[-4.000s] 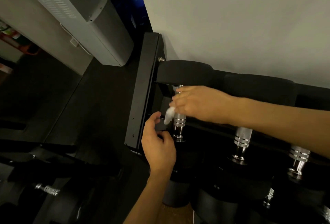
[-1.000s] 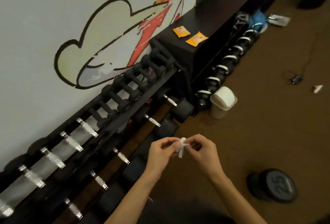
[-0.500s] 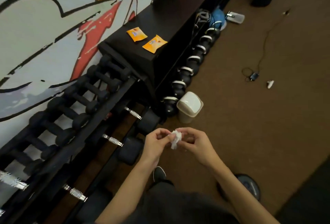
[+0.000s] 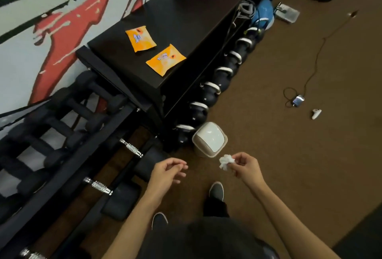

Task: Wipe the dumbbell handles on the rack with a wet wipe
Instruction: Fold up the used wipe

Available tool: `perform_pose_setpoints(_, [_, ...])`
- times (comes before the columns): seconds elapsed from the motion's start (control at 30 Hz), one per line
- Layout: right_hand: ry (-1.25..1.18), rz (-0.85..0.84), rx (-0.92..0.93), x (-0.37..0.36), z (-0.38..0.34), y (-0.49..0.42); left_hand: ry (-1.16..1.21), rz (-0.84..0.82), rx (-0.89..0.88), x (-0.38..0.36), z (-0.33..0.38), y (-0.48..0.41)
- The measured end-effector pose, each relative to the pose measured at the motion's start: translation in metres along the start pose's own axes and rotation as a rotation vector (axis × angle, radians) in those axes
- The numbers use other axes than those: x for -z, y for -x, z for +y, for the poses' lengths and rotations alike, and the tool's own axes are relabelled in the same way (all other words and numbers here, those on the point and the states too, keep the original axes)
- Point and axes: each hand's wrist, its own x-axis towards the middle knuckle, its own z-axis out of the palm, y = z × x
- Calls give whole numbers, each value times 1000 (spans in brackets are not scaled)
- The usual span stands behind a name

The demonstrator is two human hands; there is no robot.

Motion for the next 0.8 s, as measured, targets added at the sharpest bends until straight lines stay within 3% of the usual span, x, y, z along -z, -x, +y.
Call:
perform_pose_setpoints(0.13, [3,-3,-199,21,43,-121,92,130,166,-37,-23,-75])
perform_pose_setpoints(0.37, [190,-262,-433,3,115,-305,247,312,432,-112,-79,-220])
perform_pose_setpoints(0.57, [395,-298,-439,-45,193,-428,161,229,443,-180,-133,-335])
perform_pose_setpoints(0.67, [271,-242,-545,-71,233,-455,87,187,449,-195,-161,-362])
perform_pose_setpoints(0.8, [-197,-114,-801,-99,265,-472,58,188,510,-191,-184,-362])
